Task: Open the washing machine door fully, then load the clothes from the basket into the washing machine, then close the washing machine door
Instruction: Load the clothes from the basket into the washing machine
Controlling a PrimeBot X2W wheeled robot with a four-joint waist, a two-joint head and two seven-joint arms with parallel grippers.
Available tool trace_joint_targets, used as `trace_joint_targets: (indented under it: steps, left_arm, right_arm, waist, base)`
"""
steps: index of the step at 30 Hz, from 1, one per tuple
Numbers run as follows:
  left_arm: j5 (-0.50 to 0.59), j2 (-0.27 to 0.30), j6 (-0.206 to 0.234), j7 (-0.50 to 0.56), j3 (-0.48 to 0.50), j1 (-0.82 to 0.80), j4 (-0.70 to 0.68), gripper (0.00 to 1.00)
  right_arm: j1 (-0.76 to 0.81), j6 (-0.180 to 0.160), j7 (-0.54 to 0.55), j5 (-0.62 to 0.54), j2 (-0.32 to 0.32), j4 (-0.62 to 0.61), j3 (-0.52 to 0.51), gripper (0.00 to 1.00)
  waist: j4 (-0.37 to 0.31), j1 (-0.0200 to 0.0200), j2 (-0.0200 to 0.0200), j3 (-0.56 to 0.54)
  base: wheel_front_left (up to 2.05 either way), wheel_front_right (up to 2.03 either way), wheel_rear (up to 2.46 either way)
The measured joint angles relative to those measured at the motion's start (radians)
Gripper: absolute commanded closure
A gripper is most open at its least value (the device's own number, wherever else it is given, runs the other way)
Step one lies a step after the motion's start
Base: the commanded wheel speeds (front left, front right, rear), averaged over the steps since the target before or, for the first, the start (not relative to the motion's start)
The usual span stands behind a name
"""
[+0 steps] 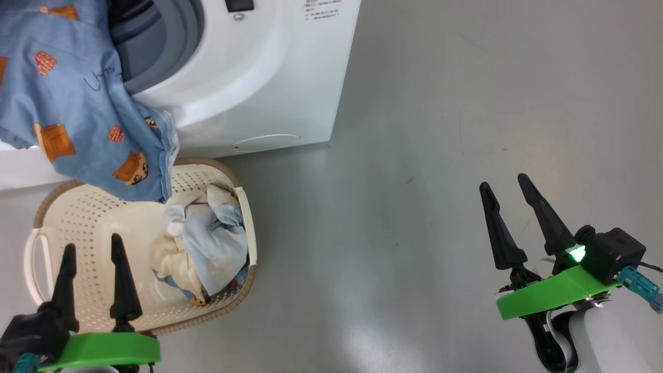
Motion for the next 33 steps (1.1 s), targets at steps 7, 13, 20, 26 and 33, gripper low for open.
trace_joint_targets:
  steps: [7,13,20,26,33]
  left_arm:
    - [-0.006,0.001,0.003,0.000,-0.008,-0.001,0.000,0.00]
    - [-0.023,0.001,0.000,0.000,-0.010,-0.030,0.020,0.00]
    - [-0.022,0.000,-0.013,0.000,-0.008,-0.127,0.099,0.00]
    - [-0.022,-0.001,-0.026,0.000,0.004,-0.193,0.181,0.00]
    - [-0.021,-0.004,-0.064,0.000,0.030,-0.297,0.299,0.00]
  right_arm:
    - [0.000,0.000,0.000,0.000,-0.006,0.000,0.001,0.00]
    - [0.000,0.000,0.000,0.000,-0.006,-0.006,-0.006,0.00]
    - [0.000,0.000,0.000,-0.001,-0.006,-0.010,-0.004,0.00]
    - [0.000,0.000,0.000,-0.001,-0.012,-0.018,-0.008,0.00]
    - [0.000,0.000,0.000,-0.007,-0.014,-0.035,-0.020,0.00]
  waist:
    - [0.005,0.0000,0.0000,0.001]
    - [0.015,0.0000,0.0000,0.008]
    - [0.017,0.0000,0.0000,0.023]
    - [0.009,0.0000,0.0000,0.049]
    - [0.007,0.0000,0.0000,0.089]
  base:
    - [0.00,0.00,0.00]
    - [0.00,0.00,0.00]
    - [0.00,0.00,0.00]
    - [0.00,0.00,0.00]
    - [0.00,0.00,0.00]
